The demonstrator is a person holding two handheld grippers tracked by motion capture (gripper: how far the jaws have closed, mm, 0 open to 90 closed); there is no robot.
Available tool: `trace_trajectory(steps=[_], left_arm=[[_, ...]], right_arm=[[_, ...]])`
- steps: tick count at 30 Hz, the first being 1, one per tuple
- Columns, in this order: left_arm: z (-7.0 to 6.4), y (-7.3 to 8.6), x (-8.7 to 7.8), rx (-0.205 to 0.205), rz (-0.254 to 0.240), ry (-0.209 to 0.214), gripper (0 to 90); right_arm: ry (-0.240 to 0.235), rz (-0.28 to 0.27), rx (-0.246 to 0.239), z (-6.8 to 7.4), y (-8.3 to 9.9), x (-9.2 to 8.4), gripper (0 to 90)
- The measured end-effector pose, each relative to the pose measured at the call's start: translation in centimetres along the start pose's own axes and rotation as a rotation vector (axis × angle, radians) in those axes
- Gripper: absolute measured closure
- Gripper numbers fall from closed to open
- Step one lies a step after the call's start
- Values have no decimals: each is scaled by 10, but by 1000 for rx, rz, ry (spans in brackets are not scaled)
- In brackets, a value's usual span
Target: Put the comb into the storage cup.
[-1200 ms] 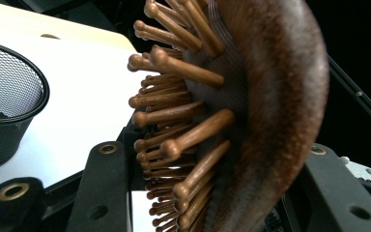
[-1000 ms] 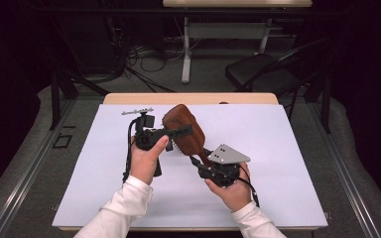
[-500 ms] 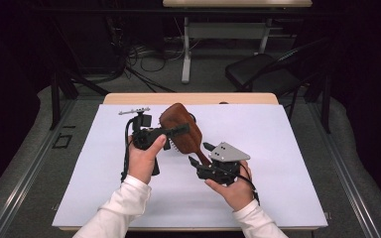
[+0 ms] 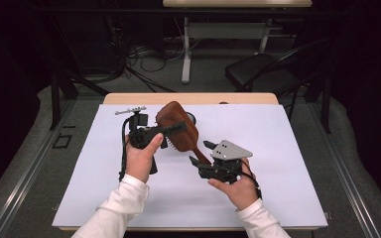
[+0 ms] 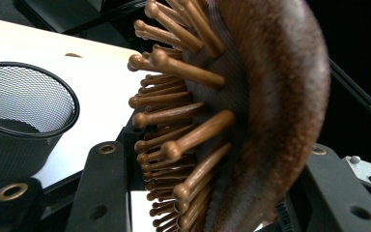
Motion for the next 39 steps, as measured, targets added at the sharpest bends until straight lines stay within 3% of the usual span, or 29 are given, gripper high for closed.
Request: trace_trajectory(steps=[4, 7, 9, 13, 16, 19, 25, 30, 39], left_arm=[[2, -1, 0, 2, -4, -6, 518], [3, -2, 0, 2, -6, -9, 518], [3, -2, -1, 4, -7, -11, 518], [4, -2, -1, 12, -8, -13, 518], [4, -2, -1, 12, -7, -13, 518], [4, -2, -1, 12, -8, -12, 518], [4, -2, 0, 13, -11, -13, 518], [4, -2, 0, 16, -8, -12, 517], [6, -1, 1, 27, 2, -17, 516]], right_arm=[[-5, 11, 57, -2, 0, -2, 310], [-20, 2, 53, -3, -2, -3, 268], [-5, 3, 27, -5, -2, -4, 228], [-7, -2, 17, -4, -3, -4, 151], [-5, -3, 14, -3, -3, -4, 142], [25, 7, 9, -5, -2, -4, 97], [-11, 21, 33, -1, -1, -3, 0], [-6, 9, 43, 0, -3, -4, 0], [9, 11, 17, 0, -4, -5, 0]])
Point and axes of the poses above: each handheld gripper's, and its own axes: x roughly forward along the jaws, y roughly out of its underside, z roughly to its left, the point moved 8 cm from there along x, roughly forward along the jaws, and after that the axes turned 10 degrees about -z, right-handed, at the moved point
